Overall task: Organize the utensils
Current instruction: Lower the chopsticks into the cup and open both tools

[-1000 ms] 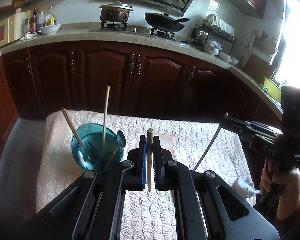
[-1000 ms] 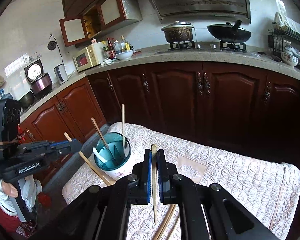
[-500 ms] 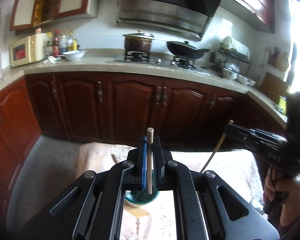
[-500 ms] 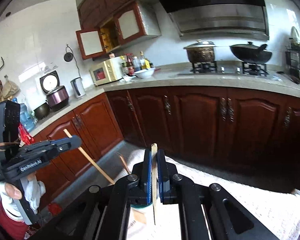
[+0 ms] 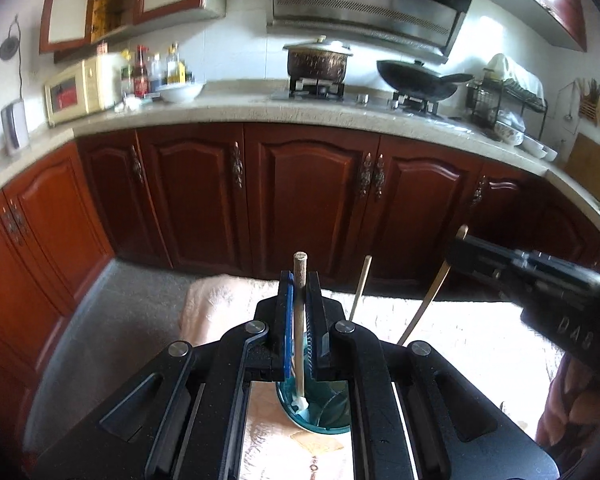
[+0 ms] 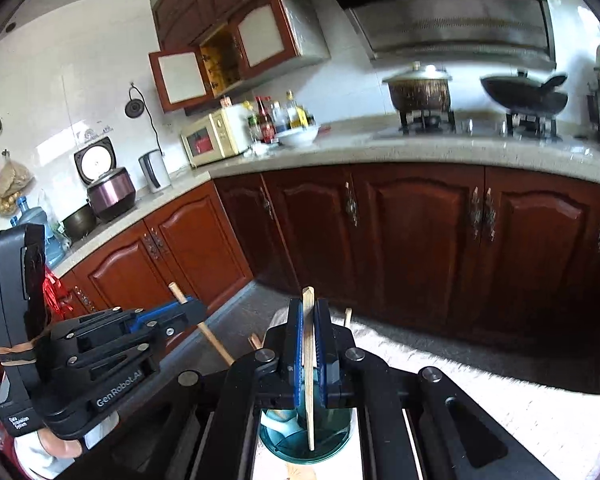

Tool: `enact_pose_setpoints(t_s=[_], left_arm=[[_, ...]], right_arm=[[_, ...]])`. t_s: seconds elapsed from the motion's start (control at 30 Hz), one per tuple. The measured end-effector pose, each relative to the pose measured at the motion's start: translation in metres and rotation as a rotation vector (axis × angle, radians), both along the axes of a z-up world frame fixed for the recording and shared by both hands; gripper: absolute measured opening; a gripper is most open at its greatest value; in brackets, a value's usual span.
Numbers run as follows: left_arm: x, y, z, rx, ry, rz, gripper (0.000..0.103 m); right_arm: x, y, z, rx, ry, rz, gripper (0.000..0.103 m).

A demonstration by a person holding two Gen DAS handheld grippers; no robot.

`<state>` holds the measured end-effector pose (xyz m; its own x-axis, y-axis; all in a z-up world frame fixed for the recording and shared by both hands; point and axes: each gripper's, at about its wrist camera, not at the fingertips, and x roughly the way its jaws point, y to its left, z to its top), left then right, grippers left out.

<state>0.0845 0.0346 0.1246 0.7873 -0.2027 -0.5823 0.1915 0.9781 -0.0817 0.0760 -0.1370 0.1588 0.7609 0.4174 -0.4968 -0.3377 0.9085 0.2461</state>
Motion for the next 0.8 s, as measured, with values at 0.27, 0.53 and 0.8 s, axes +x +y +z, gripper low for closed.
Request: enact_pose_setpoints(t_s=[0.27, 0.53, 0.8], left_arm=[[0.014, -0.006, -0.034, 0.018, 0.053, 0.005, 0.004], [0.02, -0.001, -0.044, -0.002, 0.096, 0.028, 0.004], [0.018, 0.007, -0.042, -0.062, 0.131, 0.037, 0.025]], right_arm=[[0.021, -0.008, -0.057, -0.011, 0.125, -0.004, 0.005], [0.035, -0.029, -0.08, 0.047, 0.205, -0.019, 0.005], [0.025, -0.04, -0.083, 0.068, 0.228, -0.019, 0.026]])
